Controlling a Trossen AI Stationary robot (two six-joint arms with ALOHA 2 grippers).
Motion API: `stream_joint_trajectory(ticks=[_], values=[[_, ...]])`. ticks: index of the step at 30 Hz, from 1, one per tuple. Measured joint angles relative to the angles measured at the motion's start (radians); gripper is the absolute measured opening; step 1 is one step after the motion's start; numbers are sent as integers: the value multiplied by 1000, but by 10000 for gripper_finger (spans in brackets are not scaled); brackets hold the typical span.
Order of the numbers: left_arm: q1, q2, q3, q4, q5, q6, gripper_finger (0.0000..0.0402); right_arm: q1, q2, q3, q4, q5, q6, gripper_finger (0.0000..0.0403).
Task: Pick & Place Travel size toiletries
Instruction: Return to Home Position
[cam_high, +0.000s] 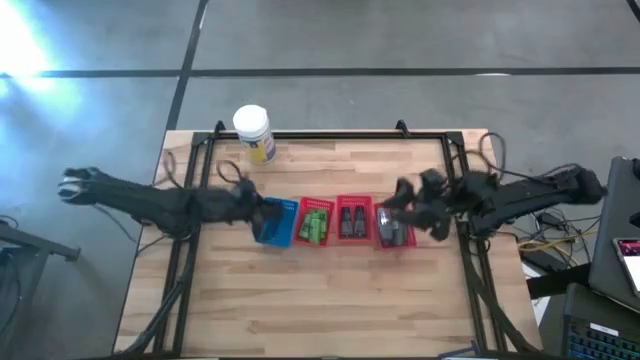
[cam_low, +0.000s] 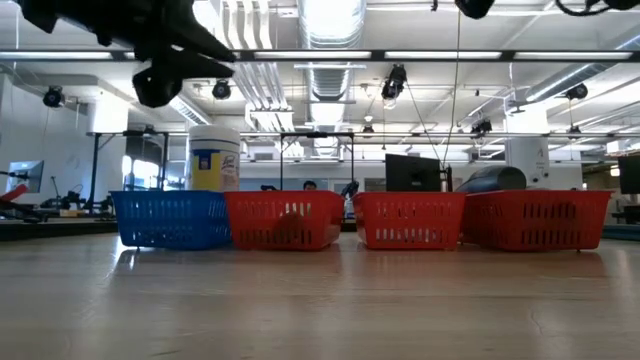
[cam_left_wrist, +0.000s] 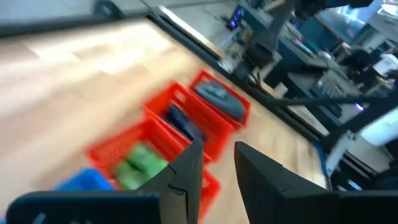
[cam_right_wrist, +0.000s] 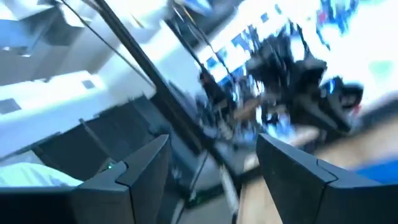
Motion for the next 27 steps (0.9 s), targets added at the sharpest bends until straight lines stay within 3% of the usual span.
stream_joint_trajectory(ticks=[4, 10, 17, 27], values=[[96, -181, -2, -170, 70, 74, 97, -140, -96, -33, -69, -59, -69, 251], [143, -388, -10, -405, 37, 159, 97, -271, -228, -77, -249, -55, -148, 270], [143, -576, -161, -415, -2, 104, 97, -346, -390, -244, -243, -56, -75, 290], [143, -820, -406, -412, -67, 1, 97, -357, -674, -466, -230, -55, -38, 322]])
